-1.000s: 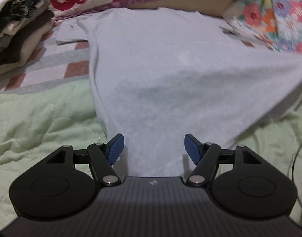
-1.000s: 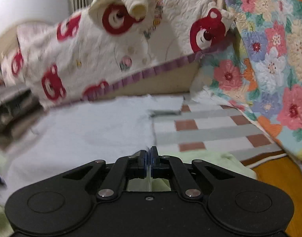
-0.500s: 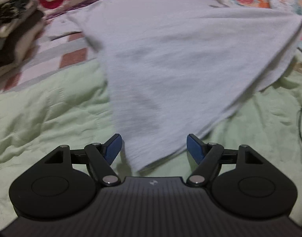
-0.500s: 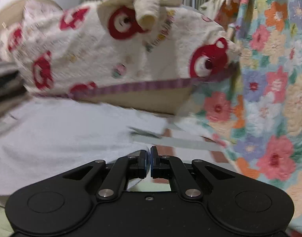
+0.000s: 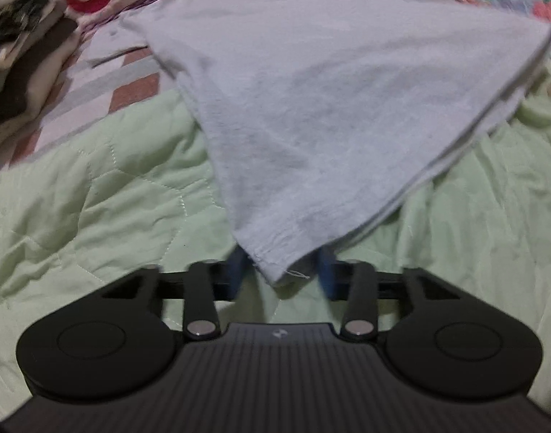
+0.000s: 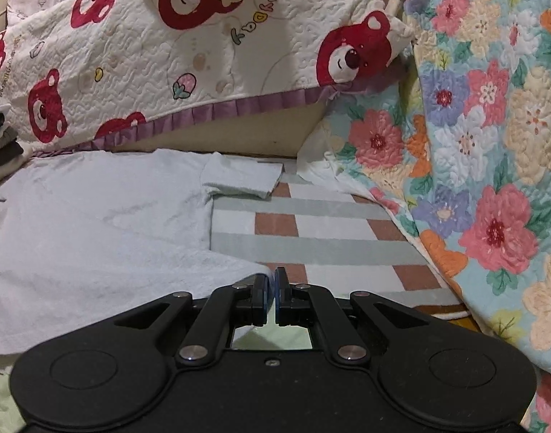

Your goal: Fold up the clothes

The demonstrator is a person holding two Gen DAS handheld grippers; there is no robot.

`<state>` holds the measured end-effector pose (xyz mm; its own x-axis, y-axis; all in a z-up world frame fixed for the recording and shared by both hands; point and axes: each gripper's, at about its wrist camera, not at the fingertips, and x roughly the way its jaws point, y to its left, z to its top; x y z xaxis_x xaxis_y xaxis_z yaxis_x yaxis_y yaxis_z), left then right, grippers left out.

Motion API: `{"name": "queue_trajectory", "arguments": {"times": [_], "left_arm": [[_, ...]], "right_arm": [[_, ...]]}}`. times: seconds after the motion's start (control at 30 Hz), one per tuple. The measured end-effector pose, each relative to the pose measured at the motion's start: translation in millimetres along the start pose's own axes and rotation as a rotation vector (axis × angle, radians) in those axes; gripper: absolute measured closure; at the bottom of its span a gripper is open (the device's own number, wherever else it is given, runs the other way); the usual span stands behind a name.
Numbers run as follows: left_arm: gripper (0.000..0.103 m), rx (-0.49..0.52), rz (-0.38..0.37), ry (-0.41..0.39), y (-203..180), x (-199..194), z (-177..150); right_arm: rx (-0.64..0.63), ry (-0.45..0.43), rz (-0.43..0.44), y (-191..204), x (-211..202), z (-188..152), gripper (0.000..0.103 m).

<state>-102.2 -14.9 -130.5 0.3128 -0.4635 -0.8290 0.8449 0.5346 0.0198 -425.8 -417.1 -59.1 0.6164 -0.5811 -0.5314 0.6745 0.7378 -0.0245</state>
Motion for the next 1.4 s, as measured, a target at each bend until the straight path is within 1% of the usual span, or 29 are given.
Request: {"name": "queue_trajectory", "arguments": {"times": [0.03,0.1,0.13,0.2,0.27,0.43,0.53,0.6,0.63,0.67,0.7,0.73,0.83,0.87,0.9,0.93,0.97,1.0,1.03,1.07,1.1,1.17,1.2,1.23,1.27,1.33,1.4], "left_arm": [[0.081,-0.013,0.011,-0.01,2,0,1],[0.087,-0.04,0.033,-0.029,7,-1,3],[0.092,-0.053,0.044,-0.038,9,-2,4],[0.095,-0.061,0.072,-0.066,12,-5,7],[0.096,-0.077,0.072,-0.085,14,-7,9],[0.096,-0.119,0.07,-0.133,21,-12,16],[0.093,-0.151,0.04,-0.107,21,-3,14],[0.091,-0.158,0.031,-0.092,19,2,12],[0.084,-0.156,0.032,-0.083,17,5,11],[0.073,-0.153,0.033,-0.075,14,7,11],[0.066,-0.151,0.034,-0.067,12,10,10],[0.06,-0.148,0.035,-0.058,10,13,10],[0.06,-0.138,0.037,-0.063,8,20,12],[0.067,-0.131,0.03,-0.072,8,21,13],[0.077,-0.109,0.035,-0.074,6,21,16],[0.1,-0.086,0.042,-0.077,3,22,18],[0.099,-0.062,0.057,-0.08,3,17,22],[0.099,-0.056,0.066,-0.101,4,5,25],[0.1,-0.051,0.074,-0.124,7,-9,29],[0.1,-0.056,0.095,-0.159,12,-30,32],[0.1,-0.079,0.119,-0.185,18,-48,32],[0.1,-0.137,0.156,-0.221,32,-78,30],[0.1,-0.16,0.171,-0.225,38,-81,25],[0.1,-0.182,0.187,-0.228,43,-83,21],[0.1,-0.204,0.203,-0.23,48,-86,17],[0.1,-0.233,0.212,-0.234,52,-87,13],[0.1,-0.26,0.22,-0.238,55,-89,10]], "right_arm": [[0.002,0.006,0.007,-1,1,-2,0.1],[0.007,0.017,0.021,-3,4,-6,0.1],[0.009,0.023,0.027,-5,5,-7,0.099],[0.014,0.035,0.041,-7,7,-11,0.097],[0.017,0.038,0.055,-9,8,-14,0.097],[-0.002,0.039,0.11,-8,13,-19,0.094],[-0.02,0.047,0.127,-6,20,-23,0.091],[-0.025,0.053,0.126,-4,24,-26,0.087],[-0.028,0.056,0.125,-3,25,-28,0.084],[-0.017,0.054,0.121,-4,26,-29,0.073],[-0.003,0.051,0.116,-5,27,-31,0.065],[0.011,0.048,0.111,-6,28,-32,0.064],[0.076,0.049,0.115,-11,32,-37,0.062],[0.102,0.051,0.121,-13,34,-39,0.061],[0.123,0.049,0.13,-15,38,-41,0.061],[0.147,0.044,0.156,-18,43,-44,0.061],[0.165,0.044,0.194,-21,47,-45,0.071],[0.181,0.045,0.216,-23,47,-42,0.096],[0.193,0.027,0.226,-24,41,-35,0.097],[0.196,-0.032,0.248,-25,24,-27,0.097],[0.198,-0.099,0.273,-26,5,-18,0.098],[0.179,-0.167,0.285,-20,-31,-9,0.098],[0.166,-0.171,0.277,-14,-43,-11,0.098],[0.155,-0.155,0.268,-7,-50,-18,0.098],[0.149,-0.115,0.256,-1,-48,-27,0.098],[0.138,-0.027,0.228,9,-42,-47,0.098],[0.168,-0.009,0.207,11,-42,-50,0.099]]}}
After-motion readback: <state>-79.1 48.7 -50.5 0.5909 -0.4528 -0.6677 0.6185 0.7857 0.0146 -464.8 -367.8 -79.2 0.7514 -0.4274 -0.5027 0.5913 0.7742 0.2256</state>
